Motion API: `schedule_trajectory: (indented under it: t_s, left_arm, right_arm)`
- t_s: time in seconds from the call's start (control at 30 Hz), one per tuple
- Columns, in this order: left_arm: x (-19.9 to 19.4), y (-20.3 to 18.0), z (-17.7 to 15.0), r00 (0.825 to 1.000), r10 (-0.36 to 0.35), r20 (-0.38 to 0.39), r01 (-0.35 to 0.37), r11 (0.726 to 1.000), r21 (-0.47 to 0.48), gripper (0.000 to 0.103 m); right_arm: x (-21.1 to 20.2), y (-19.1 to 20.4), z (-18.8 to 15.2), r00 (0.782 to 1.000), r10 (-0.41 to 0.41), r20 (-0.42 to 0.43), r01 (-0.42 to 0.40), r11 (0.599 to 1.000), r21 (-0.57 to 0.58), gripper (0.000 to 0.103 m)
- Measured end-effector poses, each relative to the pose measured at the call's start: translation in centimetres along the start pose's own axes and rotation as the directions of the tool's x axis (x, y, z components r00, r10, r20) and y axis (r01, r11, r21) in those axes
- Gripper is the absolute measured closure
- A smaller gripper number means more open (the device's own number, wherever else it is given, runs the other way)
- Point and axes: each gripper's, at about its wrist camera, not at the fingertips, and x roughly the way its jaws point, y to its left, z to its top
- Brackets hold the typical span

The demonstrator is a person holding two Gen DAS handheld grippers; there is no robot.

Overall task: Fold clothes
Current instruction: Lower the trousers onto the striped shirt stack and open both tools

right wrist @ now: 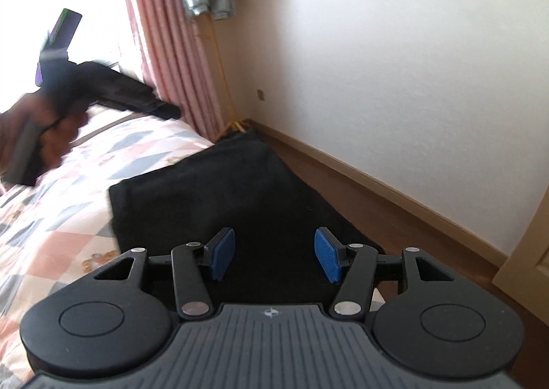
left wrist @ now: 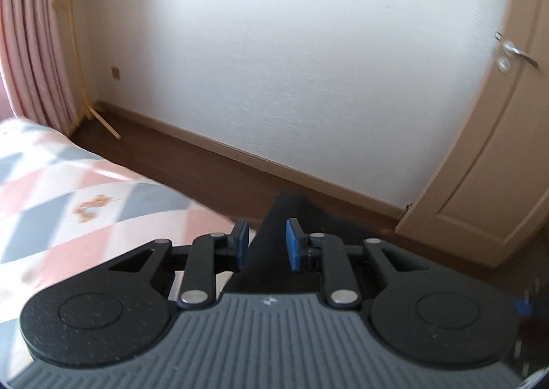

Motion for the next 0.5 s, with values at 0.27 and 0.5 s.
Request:
schedule_trajectory:
  t_s: [0.27, 0.5]
  left_arm:
    - [1.4, -2.2, -8.2, 0.994, 0.078, -0.075, -0.077, 0.997, 0.016, 0.081]
    - [-2.4, -3.1, -6.8, 0.987, 0.153, -0.053, -0.153, 0.988, 0.008, 0.078]
  right_arm:
    - [2.9, 1.6, -1.3, 0.994, -0.030, -0.108, 0.019, 0.994, -0.105, 0.043]
    - [-1.2, 2.7, 0.7, 0.995, -0.056, -0.078, 0.055, 0.998, -0.018, 0.033]
